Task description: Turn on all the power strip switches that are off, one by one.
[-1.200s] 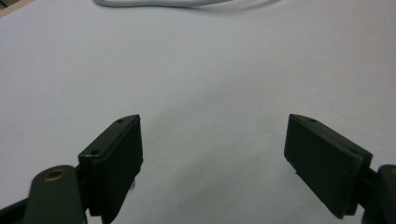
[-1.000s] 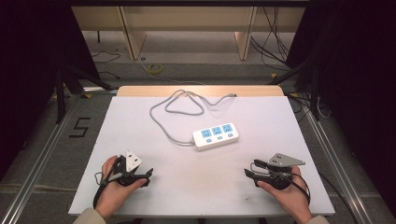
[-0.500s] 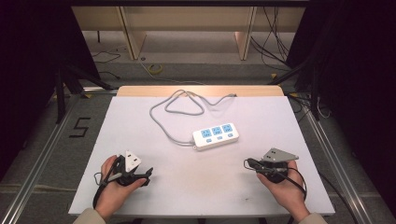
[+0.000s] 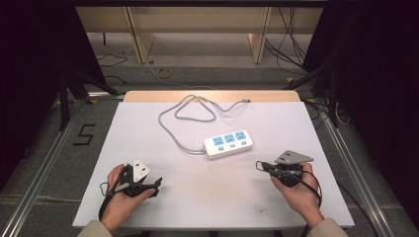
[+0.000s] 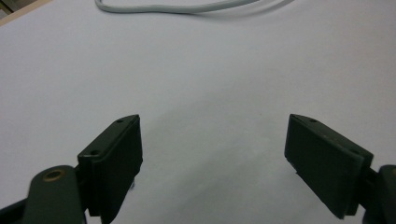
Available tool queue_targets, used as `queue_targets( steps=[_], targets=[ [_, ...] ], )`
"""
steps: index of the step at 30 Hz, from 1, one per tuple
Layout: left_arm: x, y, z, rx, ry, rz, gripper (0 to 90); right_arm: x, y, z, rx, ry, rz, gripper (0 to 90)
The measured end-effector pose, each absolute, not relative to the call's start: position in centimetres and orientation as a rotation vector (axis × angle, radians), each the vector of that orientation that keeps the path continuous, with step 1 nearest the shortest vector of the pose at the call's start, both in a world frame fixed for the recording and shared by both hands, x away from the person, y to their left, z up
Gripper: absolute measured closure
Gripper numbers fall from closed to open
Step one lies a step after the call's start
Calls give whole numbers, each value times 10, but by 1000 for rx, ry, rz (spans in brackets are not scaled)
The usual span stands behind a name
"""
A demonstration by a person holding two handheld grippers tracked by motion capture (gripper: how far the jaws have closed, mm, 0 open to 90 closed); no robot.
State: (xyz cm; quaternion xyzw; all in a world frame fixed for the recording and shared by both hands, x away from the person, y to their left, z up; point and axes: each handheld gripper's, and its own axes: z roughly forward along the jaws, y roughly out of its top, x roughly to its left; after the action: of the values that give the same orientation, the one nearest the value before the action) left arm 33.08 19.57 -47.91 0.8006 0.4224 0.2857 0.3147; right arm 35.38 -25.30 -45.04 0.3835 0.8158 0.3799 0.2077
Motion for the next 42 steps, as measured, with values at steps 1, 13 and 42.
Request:
queue_targets(
  steps=[1,13,42],
  targets=[
    [331,196,-479,2111,1113,752,191,355,-253,-450,1071,2269,1056,900],
    [331,195,-479,2111,1108,754,191,363,-247,-448,1095,2274,1022,900],
    [332,194,-479,2120,1097,756,188,395,-227,-435,1119,2292,971,900]
  ],
)
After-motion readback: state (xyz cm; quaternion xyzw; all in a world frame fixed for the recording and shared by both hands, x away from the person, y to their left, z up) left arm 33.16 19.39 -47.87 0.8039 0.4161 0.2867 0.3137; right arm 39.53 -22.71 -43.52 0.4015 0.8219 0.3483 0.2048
